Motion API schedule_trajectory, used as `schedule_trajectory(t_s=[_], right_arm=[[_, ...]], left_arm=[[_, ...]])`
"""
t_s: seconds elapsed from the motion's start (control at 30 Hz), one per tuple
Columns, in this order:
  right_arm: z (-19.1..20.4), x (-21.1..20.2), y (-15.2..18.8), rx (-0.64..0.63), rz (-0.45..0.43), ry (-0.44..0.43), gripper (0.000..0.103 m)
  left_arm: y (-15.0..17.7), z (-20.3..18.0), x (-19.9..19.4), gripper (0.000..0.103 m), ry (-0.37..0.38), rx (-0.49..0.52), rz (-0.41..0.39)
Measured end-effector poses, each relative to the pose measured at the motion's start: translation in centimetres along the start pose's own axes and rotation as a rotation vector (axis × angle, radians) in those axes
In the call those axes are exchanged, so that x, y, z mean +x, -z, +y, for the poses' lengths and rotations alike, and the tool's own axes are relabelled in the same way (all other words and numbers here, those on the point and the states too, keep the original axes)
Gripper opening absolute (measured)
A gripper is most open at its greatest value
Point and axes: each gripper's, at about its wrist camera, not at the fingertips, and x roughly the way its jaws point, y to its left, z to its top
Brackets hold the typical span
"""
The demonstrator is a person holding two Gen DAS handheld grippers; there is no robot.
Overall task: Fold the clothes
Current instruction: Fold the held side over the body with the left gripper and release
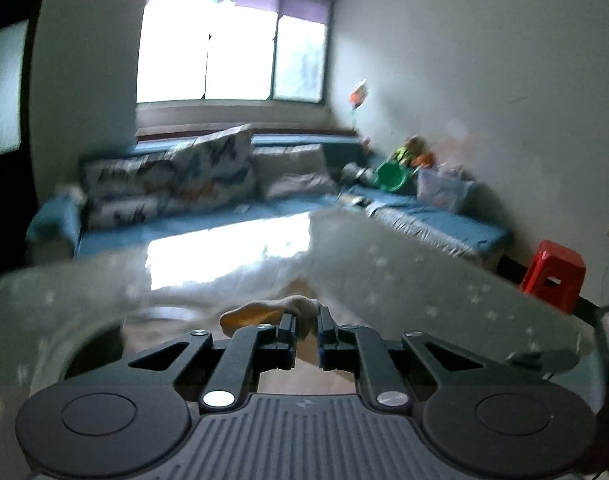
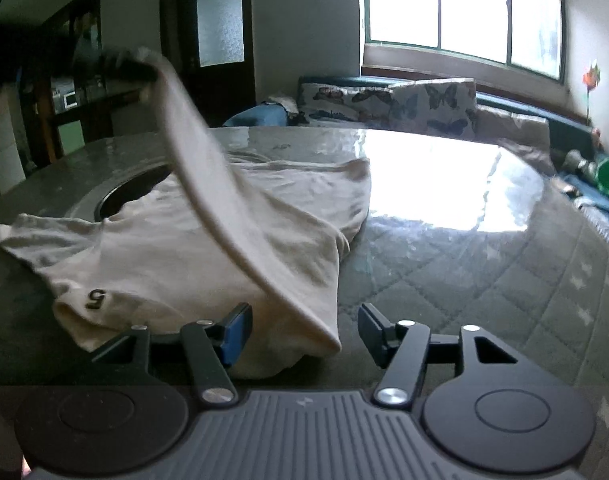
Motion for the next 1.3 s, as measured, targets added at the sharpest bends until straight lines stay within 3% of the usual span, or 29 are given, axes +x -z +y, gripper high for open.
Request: schedule_trajectory(t_s=[0.23, 0.37, 0.47, 0.67, 0.8, 0.93, 1.1, 1.2, 1.3], right_arm=[[-0.3, 0.5, 0.4, -0.027, -0.034, 0.141, 0.06], [-1.1, 0.1, 1.2, -0.014, -0.034, 0.199, 0.06], [-1.1, 0.1, 1.3, -0.014, -0.035, 0.209, 0.066], [-1.5, -1.1, 1.2, -0.037, 0.0, 0.138, 0.067], [-2.4, -3.4, 1.1, -0.06, 0.051, 0.115, 0.067], [-3.0, -5.4, -0.8, -0.05, 0.011, 0.09, 0.063], [-2.6, -2.0, -4.2, -0.008, -0.033, -0.03, 0.038], [-2.0, 1.3, -5.6, -0.004, -0.018, -0.105, 0.036], [-1.1, 3.6, -6.3, -0.043, -0.001, -0.127, 0.034]], left_arm=[[-0.3, -0.9, -0.6, 0.011, 0.002, 0.037, -0.034], [2.3, 0.1, -0.4, 0.011, -0.017, -0.002, 0.024], [5.1, 1.0, 0.0, 0.011, -0.035, -0.032, 0.09], [10.0, 2.5, 1.4, 0.013, -0.054, -0.093, 0.234], [11.2, 3.4, 1.7, 0.017, -0.055, -0.112, 0.249], [11.3, 3.5, 1.7, 0.024, -0.061, -0.113, 0.248], [11.4, 3.4, 1.2, 0.03, -0.074, -0.118, 0.244], [11.1, 3.4, 0.7, 0.045, -0.089, -0.112, 0.23], [10.9, 3.6, 0.8, 0.046, -0.098, -0.108, 0.225]])
